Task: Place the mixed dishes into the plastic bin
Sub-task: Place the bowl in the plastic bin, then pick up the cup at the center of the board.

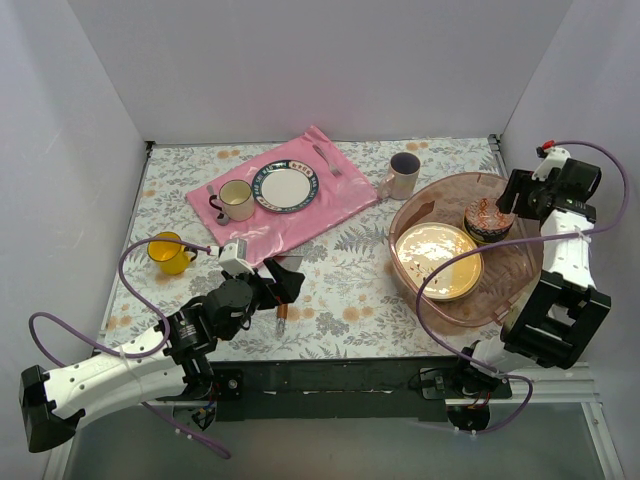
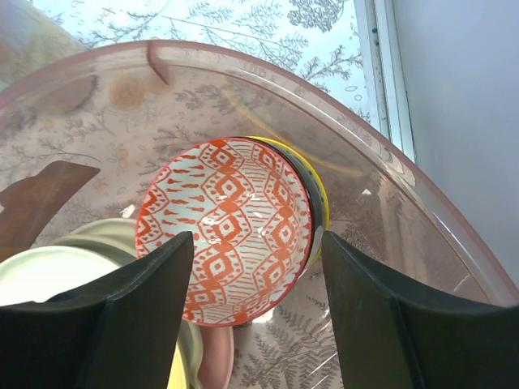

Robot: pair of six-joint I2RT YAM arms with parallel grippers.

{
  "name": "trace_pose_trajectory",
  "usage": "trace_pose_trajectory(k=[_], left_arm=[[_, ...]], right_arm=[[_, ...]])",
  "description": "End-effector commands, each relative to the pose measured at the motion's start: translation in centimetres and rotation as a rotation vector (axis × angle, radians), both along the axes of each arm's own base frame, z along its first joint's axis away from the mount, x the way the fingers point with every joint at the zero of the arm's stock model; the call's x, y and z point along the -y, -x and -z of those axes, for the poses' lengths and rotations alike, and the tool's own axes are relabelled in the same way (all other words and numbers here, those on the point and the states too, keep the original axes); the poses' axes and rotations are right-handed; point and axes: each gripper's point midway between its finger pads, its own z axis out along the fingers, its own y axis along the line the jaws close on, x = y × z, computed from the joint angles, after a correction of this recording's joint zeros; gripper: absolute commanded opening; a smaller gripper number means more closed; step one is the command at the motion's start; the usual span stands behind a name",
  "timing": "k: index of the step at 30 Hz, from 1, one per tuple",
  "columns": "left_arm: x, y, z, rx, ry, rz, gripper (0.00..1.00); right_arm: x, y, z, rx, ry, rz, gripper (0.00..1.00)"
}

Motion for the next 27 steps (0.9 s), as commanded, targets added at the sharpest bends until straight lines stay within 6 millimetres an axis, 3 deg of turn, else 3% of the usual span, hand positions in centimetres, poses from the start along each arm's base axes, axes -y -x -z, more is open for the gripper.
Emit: trace_pose_trajectory(k=[1, 7, 11, 19, 27], left_arm=[[-0.1, -0.1, -0.7, 0.009, -0.002, -0.003, 0.98], [0.0, -0.2, -1.1, 0.014, -0.004, -0.002, 0.98], [0.0, -0.2, -1.2, 0.016, -0.007, -0.001, 0.98], [-0.1, -0.3, -1.2, 0.015, -0.01, -0.006, 0.98], [-0.1, -0.4, -1.3, 0.014, -0.012, -0.009, 0.98]], right_arm=[[-0.8, -0.8, -4.7, 0.127, 0.052, -0.064, 0.73], [-2.4, -0.8, -6.4, 0.158, 0.058, -0.126, 0.74], [-4.6, -0.5, -7.5, 0.175, 0.051, -0.226, 0.75], [-11.2, 0.2, -11.0, 0.282, 0.09, -0.494, 0.86], [-17.9, 0.4, -12.3, 0.288, 0.064, -0.686, 0.86]])
